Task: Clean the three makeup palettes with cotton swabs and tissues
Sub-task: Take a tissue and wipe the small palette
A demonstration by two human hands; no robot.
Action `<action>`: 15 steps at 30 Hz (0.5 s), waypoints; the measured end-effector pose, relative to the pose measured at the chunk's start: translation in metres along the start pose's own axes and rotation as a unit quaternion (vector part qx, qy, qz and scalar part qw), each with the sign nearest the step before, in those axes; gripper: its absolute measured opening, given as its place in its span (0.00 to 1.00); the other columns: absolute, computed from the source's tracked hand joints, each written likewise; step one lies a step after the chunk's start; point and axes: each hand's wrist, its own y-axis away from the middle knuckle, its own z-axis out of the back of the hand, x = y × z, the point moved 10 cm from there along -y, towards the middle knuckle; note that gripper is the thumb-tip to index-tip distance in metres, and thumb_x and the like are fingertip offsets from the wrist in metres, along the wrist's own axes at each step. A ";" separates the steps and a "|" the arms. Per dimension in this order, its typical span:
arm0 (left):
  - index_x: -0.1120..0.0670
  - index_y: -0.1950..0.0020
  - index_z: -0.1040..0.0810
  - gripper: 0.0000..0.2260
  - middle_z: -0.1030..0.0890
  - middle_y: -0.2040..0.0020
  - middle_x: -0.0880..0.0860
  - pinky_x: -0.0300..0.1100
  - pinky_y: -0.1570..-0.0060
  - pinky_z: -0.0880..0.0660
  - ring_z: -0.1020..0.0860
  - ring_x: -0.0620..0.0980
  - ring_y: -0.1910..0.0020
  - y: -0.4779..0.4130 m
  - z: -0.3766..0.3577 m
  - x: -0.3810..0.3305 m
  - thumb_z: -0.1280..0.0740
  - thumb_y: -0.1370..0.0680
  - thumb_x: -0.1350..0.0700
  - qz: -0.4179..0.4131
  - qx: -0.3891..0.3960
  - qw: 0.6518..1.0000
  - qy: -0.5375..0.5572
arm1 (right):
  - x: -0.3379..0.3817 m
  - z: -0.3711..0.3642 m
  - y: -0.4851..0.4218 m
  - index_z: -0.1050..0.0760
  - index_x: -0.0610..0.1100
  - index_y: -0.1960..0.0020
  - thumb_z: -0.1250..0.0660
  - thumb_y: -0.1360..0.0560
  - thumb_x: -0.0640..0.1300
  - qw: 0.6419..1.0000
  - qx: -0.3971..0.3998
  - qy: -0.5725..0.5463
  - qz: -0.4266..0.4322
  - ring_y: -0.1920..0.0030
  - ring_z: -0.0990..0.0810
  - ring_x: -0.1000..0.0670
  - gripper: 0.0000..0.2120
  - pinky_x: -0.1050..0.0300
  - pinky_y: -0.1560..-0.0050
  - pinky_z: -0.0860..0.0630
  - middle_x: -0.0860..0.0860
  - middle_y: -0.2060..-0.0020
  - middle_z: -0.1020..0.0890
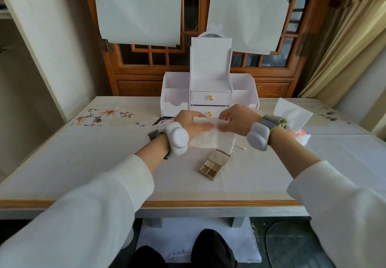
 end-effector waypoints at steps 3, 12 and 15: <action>0.62 0.51 0.18 0.09 0.18 0.53 0.60 0.44 0.53 0.26 0.22 0.53 0.56 0.001 0.006 -0.002 0.29 0.26 0.57 -0.007 -0.039 0.999 -0.009 | -0.005 0.009 -0.002 0.25 0.44 0.42 0.33 0.27 0.50 0.997 -0.074 -0.024 -0.015 0.50 0.24 0.47 0.16 0.56 0.50 0.29 0.48 0.48 0.21; 0.53 0.56 0.20 0.01 0.17 0.55 0.56 0.63 0.43 0.26 0.20 0.62 0.48 -0.011 0.015 0.034 0.29 0.26 0.57 0.132 -0.096 0.946 0.281 | -0.028 -0.057 0.011 0.30 0.39 0.46 0.32 0.30 0.59 0.814 0.074 -0.512 -0.263 0.57 0.21 0.46 0.25 0.52 0.47 0.25 0.45 0.54 0.18; 0.51 0.56 0.20 0.02 0.17 0.55 0.57 0.64 0.43 0.27 0.20 0.63 0.49 -0.013 0.006 0.046 0.30 0.26 0.54 0.165 -0.082 0.940 0.288 | -0.018 -0.060 0.008 0.30 0.39 0.40 0.32 0.27 0.50 0.766 0.060 -0.593 -0.242 0.52 0.21 0.46 0.21 0.51 0.44 0.26 0.44 0.49 0.20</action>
